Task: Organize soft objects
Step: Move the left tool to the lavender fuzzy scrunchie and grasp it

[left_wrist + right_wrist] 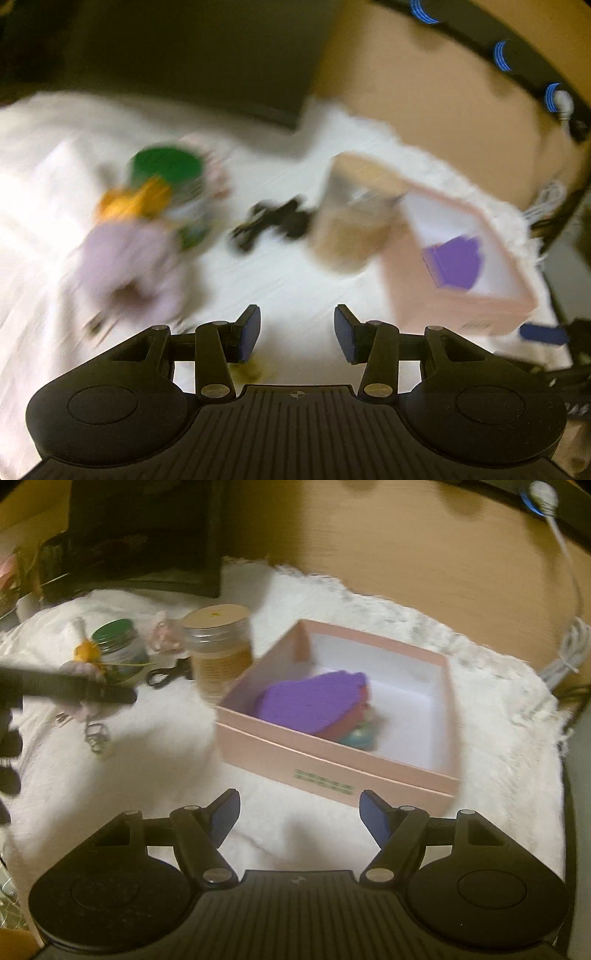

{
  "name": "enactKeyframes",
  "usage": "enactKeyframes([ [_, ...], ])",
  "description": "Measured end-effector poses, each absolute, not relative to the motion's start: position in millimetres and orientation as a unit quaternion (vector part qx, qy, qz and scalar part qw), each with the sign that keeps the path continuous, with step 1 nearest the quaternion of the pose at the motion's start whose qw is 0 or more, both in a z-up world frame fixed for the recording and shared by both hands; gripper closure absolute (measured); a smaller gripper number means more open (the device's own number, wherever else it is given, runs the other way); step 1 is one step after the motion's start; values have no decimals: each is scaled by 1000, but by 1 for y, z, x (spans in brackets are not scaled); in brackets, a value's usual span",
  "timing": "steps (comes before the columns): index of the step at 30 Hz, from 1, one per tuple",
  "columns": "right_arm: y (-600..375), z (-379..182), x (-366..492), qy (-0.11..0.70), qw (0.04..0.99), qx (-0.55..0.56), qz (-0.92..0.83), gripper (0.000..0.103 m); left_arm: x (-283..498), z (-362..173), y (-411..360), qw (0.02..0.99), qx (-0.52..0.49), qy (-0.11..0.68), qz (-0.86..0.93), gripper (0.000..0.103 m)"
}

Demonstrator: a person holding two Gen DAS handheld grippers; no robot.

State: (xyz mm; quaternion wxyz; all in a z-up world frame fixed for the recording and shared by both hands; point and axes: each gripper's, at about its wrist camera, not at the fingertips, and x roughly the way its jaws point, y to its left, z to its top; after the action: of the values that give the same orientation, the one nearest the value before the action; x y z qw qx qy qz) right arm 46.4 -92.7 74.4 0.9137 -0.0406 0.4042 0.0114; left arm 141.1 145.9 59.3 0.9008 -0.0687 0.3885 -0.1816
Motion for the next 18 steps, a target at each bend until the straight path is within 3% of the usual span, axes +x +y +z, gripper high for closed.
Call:
enactKeyframes([
  [18,-30,59,55,412,901,-115,76,30,131,37,215,905,-36,418,-72,55],
])
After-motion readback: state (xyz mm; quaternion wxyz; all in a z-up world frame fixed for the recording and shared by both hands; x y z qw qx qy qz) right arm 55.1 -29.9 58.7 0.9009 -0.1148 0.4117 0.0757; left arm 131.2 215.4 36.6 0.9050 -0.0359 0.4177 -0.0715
